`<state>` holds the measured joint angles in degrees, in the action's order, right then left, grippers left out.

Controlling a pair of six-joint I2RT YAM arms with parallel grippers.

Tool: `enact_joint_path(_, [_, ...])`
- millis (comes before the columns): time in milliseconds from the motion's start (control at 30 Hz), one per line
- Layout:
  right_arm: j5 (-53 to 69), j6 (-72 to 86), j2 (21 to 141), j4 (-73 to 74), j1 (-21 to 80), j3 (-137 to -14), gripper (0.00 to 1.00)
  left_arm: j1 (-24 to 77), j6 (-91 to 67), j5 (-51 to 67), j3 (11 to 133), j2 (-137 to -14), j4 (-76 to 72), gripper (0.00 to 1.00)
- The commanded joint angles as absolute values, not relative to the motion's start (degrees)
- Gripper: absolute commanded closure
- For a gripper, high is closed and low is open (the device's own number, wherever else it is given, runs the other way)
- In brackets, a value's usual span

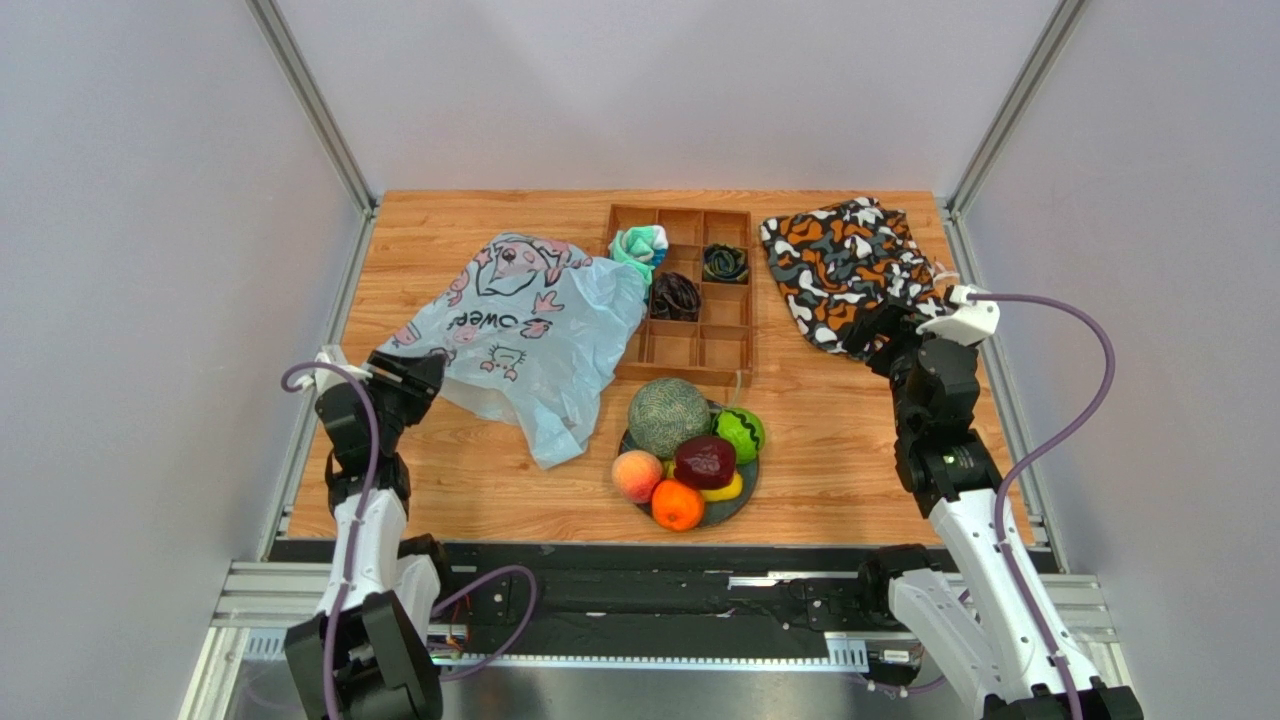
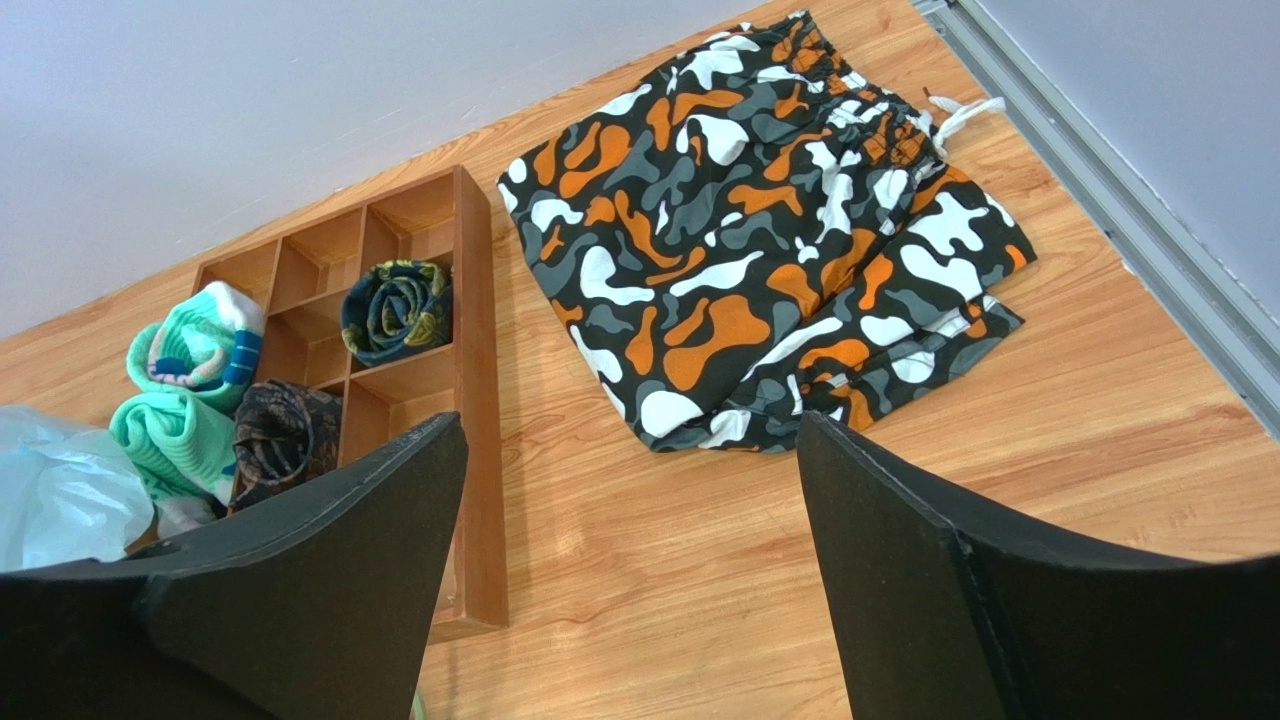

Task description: Place the fruits into the plastic bag

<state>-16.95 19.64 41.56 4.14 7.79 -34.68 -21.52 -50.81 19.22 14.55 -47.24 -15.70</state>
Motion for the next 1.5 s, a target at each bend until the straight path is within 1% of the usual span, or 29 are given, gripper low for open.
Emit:
enact_joint_path(0, [-16.0, 20.6, 41.7, 3.3, 7.8, -36.6, 0.15, -22.0, -50.0, 16.6, 12.9, -47.5, -12.6, 0.39])
enact_joint_path(200, [-16.3, 20.7, 40.5, 3.9, 7.7, -36.5, 0.15, -22.1, -51.5, 24.3, 12.1, -57.4, -24.2, 0.43])
enact_joint_path(267, [-16.2, 20.7, 40.1, 3.9, 7.6, -36.3, 0.15, -22.1, -51.8, 25.0, 12.6, -61.2, -27.8, 0.44])
enact_joint_path(400, [-16.5, 20.5, 39.5, 4.1, 7.7, -36.2, 0.15, -22.1, -53.3, 27.3, 11.5, -66.2, -39.7, 0.47])
enact_joint_path(700, [-16.3, 20.5, 40.3, 4.0, 7.7, -36.4, 0.15, -22.1, -53.3, 30.0, 12.7, -75.9, -49.2, 0.50])
enact_joint_path(800, [-16.4, 20.3, 40.4, 4.2, 7.7, -36.6, 0.15, -22.1, -54.7, 31.3, 13.1, -80.8, -54.6, 0.54])
enact_joint_path(833, [-16.5, 20.2, 40.4, 4.3, 7.7, -36.6, 0.15, -22.1, -55.0, 32.0, 13.0, -83.3, -56.5, 0.59])
enact_joint_path(867, [-16.6, 20.2, 40.4, 4.3, 7.7, -36.6, 0.15, -22.1, -55.4, 32.6, 12.9, -84.6, -58.4, 0.61])
enact_joint_path(1000, [-17.0, 19.9, 40.6, 4.4, 7.6, -36.8, 0.15, -22.1, -59.0, 35.2, 12.7, -91.6, -72.0, 0.67])
enact_joint_path(1100, [-17.0, 19.6, 41.1, 4.7, 7.7, -37.4, 0.15, -22.1, -62.2, 37.0, 13.4, -97.6, -81.3, 0.74])
enact_joint_path(1133, [-17.0, 19.5, 41.2, 4.8, 7.7, -37.5, 0.15, -22.1, -62.9, 37.5, 13.5, -100.5, -83.2, 0.80])
enact_joint_path(1167, [-16.9, 19.4, 41.2, 5.0, 7.7, -37.7, 0.15, -22.1, -64.0, 38.2, 13.9, -101.8, -85.8, 0.83])
enact_joint_path(1200, [-16.9, 19.4, 41.5, 5.2, 7.7, -37.8, 0.15, -22.1, -64.3, 38.7, 14.5, -103.5, -86.9, 0.88])
enact_joint_path(1233, [-16.7, 19.4, 41.6, 5.3, 7.7, -38.1, 0.15, -22.1, -64.6, 38.8, 14.6, -104.0, -87.5, 0.96])
enact_joint_path(1267, [-16.7, 19.2, 41.6, 5.5, 7.7, -38.1, 0.15, -22.1, -64.3, 39.0, 14.8, -104.0, -87.5, 0.99])
enact_joint_path(1367, [-16.1, 19.2, 41.7, 5.5, 7.8, -38.3, 0.16, -22.1, -62.4, 38.2, 13.8, -100.9, -86.3, 1.00])
enact_joint_path(1433, [-15.5, 19.3, 42.0, 5.4, 7.8, -38.4, 0.17, -22.1, -60.8, 37.6, 13.5, -96.3, -82.6, 1.00])
enact_joint_path(1467, [-14.3, 19.3, 42.2, 5.0, 7.9, -38.5, 0.18, -22.1, -59.1, 36.9, 13.6, -94.5, -77.8, 1.00])
